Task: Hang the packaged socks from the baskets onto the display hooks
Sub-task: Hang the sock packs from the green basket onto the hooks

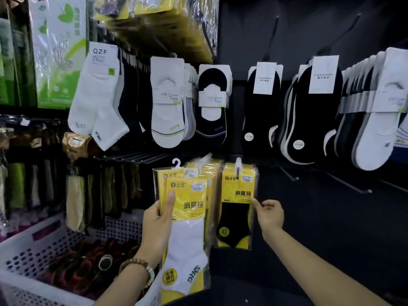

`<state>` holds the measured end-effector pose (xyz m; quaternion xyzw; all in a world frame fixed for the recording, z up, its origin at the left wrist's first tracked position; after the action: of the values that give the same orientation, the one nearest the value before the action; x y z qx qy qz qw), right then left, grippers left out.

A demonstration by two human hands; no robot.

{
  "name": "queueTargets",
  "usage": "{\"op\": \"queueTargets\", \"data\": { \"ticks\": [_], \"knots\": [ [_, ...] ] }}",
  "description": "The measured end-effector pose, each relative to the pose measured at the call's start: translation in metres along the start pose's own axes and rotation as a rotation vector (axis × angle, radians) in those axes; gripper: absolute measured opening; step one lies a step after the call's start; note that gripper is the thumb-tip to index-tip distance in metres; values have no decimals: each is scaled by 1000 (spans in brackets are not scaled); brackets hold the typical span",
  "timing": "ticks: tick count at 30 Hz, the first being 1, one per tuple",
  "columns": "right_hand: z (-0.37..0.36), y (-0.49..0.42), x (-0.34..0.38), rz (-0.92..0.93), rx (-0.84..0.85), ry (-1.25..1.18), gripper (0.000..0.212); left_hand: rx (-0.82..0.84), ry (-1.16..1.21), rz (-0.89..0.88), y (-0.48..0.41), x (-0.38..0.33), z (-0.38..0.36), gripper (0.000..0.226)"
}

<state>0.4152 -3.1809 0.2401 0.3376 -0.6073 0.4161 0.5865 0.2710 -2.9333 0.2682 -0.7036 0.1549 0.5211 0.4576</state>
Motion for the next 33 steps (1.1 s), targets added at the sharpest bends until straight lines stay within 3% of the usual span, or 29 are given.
{"op": "queueTargets", "data": {
  "ticks": [3, 8, 12, 16, 19, 26, 33],
  "knots": [
    [6, 17, 2, 27, 87, -67, 28, 8, 4, 20, 5, 0, 0, 54],
    [3, 78, 38, 87, 506, -94, 17, 15, 56, 67, 23, -8, -5, 56],
    [3, 121, 57, 166, 661, -67, 22, 72, 154, 153, 39, -14, -13, 56],
    [15, 139, 62, 160, 636, -126, 24, 129, 253, 246, 51, -22, -19, 48],
    [28, 135, 59, 94, 600, -151, 25, 131, 142, 243, 52, -31, -16, 61],
    [61, 103, 48, 4, 440, -190, 13, 22, -81, 40, 40, -44, 5, 52],
    [62, 69, 60, 117, 351, -128, 7, 51, -103, -105, 25, -38, 11, 44]
  ]
}}
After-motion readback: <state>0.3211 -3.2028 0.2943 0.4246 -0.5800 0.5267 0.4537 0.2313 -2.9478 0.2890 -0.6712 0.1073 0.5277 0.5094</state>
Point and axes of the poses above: each hand's wrist, its own y-axis away from the middle knuckle, its own z-axis out of the back of the hand, x = y × z, the point moved 3 cm from there along -y, towards the middle knuckle, and after that the axes turned 2 degrees about -z, right-handed, at the moved point
